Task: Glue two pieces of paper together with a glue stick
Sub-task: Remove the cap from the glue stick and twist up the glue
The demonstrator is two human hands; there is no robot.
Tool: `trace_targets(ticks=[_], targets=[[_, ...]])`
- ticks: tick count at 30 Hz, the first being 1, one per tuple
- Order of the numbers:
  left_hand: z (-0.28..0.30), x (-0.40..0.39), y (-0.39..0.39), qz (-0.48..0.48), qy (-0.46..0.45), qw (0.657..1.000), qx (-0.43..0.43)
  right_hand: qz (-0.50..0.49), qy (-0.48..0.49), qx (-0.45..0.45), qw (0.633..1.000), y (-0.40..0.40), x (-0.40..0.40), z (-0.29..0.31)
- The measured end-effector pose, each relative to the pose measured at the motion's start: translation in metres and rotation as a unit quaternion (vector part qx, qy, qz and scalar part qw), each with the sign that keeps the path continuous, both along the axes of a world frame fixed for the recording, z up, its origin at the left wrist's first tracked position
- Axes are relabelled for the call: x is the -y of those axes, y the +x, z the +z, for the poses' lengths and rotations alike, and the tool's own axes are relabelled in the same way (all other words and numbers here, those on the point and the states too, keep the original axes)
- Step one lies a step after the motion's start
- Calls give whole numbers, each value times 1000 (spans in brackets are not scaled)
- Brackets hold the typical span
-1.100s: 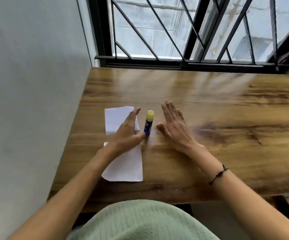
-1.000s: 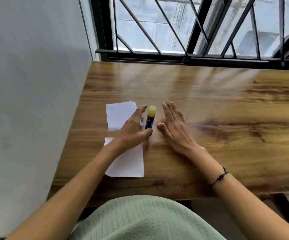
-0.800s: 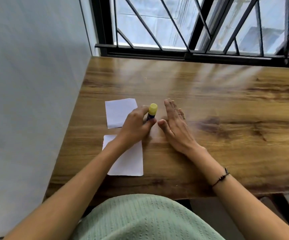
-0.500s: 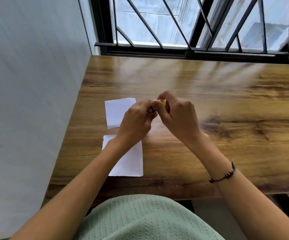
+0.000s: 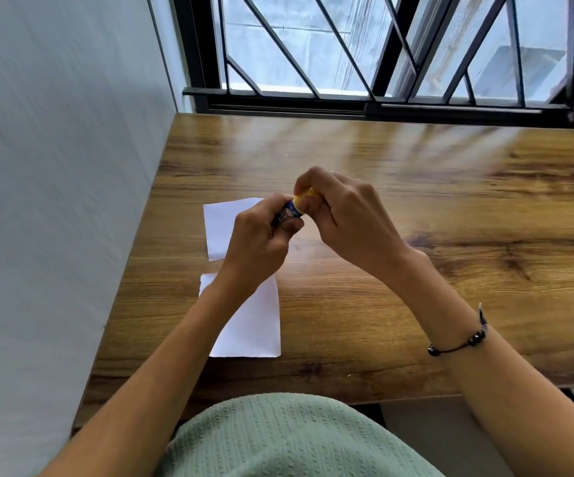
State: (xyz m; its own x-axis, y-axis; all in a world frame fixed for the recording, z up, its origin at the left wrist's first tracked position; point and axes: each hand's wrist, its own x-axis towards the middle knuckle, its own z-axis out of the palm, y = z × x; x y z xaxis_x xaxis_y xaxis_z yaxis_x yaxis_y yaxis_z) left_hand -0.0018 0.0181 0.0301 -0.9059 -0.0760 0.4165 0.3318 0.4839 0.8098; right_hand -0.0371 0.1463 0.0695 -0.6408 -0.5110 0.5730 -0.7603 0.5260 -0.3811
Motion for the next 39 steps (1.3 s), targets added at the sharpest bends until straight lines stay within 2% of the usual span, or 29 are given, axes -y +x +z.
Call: trace_targets(ticks=[5, 10, 15, 19, 22, 24, 26, 28, 30, 32, 35, 39], targets=[[4, 9, 1, -67, 53, 995, 50, 75, 2, -42, 996, -6, -6, 3], [13, 23, 5, -161, 105, 975, 107, 137, -3, -51, 989, -7, -6, 10], [15, 37, 9, -254, 198, 933, 162, 179, 2, -39, 983, -6, -2, 22], [21, 41, 6, -311, 251, 898, 183, 202, -40, 28, 978, -9, -1, 28], [22, 43, 4, -336, 304, 867, 206, 212, -129, 148, 957, -11, 0, 29], [18, 41, 4, -332, 310, 865, 214, 182, -220, 192, 939, -15, -5, 33], [10, 41, 4, -312, 323, 865, 224, 120, -241, 183, 945, -26, -10, 33], [5, 40, 5, -295, 330, 865, 235, 60, -179, 192, 963, -33, -13, 25], [3, 39, 5, -289, 327, 867, 242, -7, -41, 181, 983, -38, -15, 4], [2, 38, 5, -286, 323, 868, 245, -58, 79, 138, 986, -42, -16, -22], [1, 37, 4, -284, 319, 869, 250, -87, 143, 112, 980, -50, -18, -49], [-2, 37, 3, -277, 325, 867, 257, -119, 161, 102, 974, -54, -19, -60]])
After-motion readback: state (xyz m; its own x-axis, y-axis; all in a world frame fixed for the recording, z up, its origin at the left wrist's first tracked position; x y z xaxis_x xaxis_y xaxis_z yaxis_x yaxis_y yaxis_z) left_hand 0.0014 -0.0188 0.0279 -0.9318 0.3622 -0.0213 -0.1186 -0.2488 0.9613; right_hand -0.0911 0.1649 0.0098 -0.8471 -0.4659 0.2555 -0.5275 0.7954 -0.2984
